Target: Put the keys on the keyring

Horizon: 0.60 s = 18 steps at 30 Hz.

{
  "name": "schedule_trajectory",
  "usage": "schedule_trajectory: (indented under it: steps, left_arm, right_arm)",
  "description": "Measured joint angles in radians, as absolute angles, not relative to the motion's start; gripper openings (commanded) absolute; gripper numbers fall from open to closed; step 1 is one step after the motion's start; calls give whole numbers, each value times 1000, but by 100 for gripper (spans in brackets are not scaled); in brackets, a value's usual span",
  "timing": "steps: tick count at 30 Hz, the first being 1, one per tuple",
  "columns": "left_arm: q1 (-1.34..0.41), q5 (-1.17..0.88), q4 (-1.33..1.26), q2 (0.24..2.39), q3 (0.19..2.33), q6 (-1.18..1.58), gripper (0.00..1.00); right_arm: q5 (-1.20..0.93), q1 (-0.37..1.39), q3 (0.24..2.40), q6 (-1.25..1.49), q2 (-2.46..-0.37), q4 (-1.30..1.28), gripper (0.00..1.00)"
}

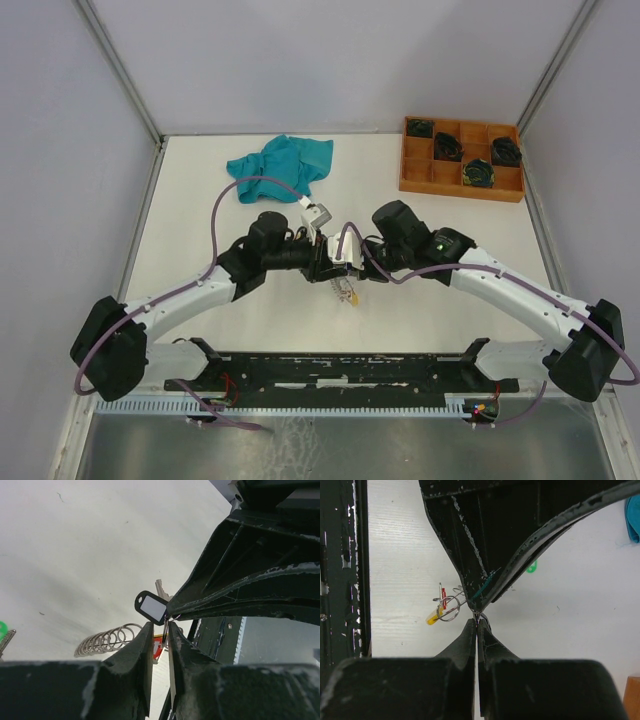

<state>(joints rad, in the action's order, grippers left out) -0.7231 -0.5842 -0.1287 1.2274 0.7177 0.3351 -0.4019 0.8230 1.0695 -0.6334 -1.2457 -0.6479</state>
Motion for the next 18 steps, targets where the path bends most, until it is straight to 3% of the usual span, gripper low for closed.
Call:
schedule_trajectory:
  steps: [5, 18]
  left_arm:
    - [-723, -612, -128, 1251, 721, 347, 4]
    - [-723, -550, -119, 1201, 721, 346, 3]
  right_arm:
    - [-399, 823, 1069, -633, -1250, -647, 1]
    - [-371, 824, 1053, -614, -1219, -595, 1]
